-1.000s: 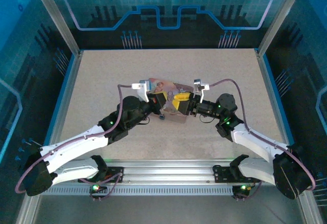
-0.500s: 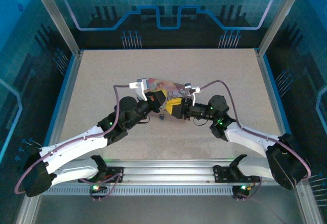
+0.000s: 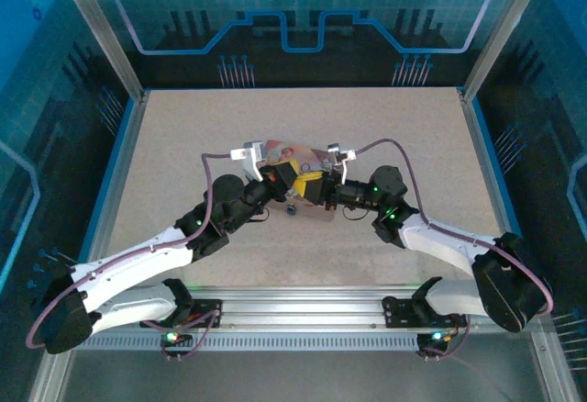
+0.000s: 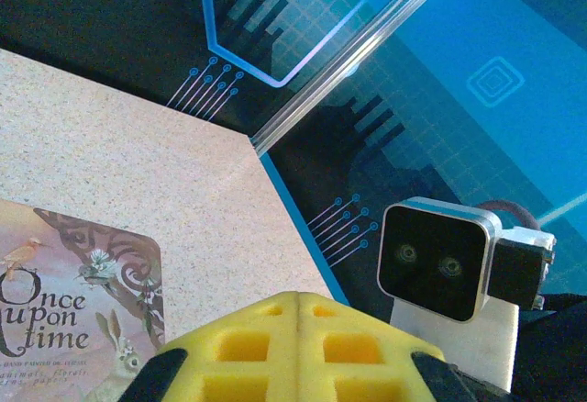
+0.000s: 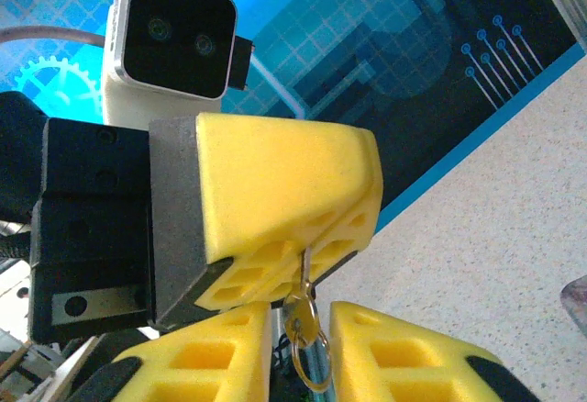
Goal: Unlock the padlock with the key
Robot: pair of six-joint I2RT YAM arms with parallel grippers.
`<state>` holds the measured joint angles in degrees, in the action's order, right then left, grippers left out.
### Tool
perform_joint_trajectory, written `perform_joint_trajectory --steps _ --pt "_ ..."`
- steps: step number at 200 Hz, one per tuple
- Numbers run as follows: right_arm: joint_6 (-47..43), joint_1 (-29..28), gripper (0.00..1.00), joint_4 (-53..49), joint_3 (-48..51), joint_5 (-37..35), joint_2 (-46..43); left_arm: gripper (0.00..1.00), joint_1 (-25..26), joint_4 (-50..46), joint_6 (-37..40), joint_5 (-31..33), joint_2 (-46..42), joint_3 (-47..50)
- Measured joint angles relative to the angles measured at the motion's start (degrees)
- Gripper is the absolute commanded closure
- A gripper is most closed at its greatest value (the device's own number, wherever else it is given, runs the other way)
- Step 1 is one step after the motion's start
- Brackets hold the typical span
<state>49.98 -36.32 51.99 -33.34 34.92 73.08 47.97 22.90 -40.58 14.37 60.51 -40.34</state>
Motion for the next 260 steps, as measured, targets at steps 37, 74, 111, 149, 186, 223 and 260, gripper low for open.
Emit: perform_joint_trajectory --steps 37,74,111,149,186,223,260 --pt "0.81 -0.07 0.88 -0.04 -0.11 -0.39 0.46 1.00 0.00 0.13 0.00 0.11 -0.13 0.44" --pt "1.07 -0.07 0.95 -0.26 -0.11 -0.61 0.46 1.00 0.11 0.35 0.00 0.46 -1.03 1.14" --pt "0.74 -0.07 1.00 -1.40 -0.11 -0.79 0.42 1.00 0.22 0.33 0.00 0.92 -1.51 1.75" --pt "-2.34 -0.07 1.00 -7.13 -0.42 -1.11 -2.21 0.84 0.59 -0.50 0.02 1.05 -2.56 2.60" --pt "-10.58 0.00 1.00 -20.13 -2.86 -2.64 -6.16 0.41 0.42 -5.55 1.40 2.99 -7.19 3.17" --pt "-19.21 0.81 1.00 -33.24 -5.40 -3.85 -6.80 0.20 0.04 -16.13 2.91 3.96 -12.17 3.28" --pt "-24.13 3.74 1.00 -41.33 -6.95 -4.00 -3.52 0.11 -0.24 -26.01 4.72 3.80 -13.51 4.87"
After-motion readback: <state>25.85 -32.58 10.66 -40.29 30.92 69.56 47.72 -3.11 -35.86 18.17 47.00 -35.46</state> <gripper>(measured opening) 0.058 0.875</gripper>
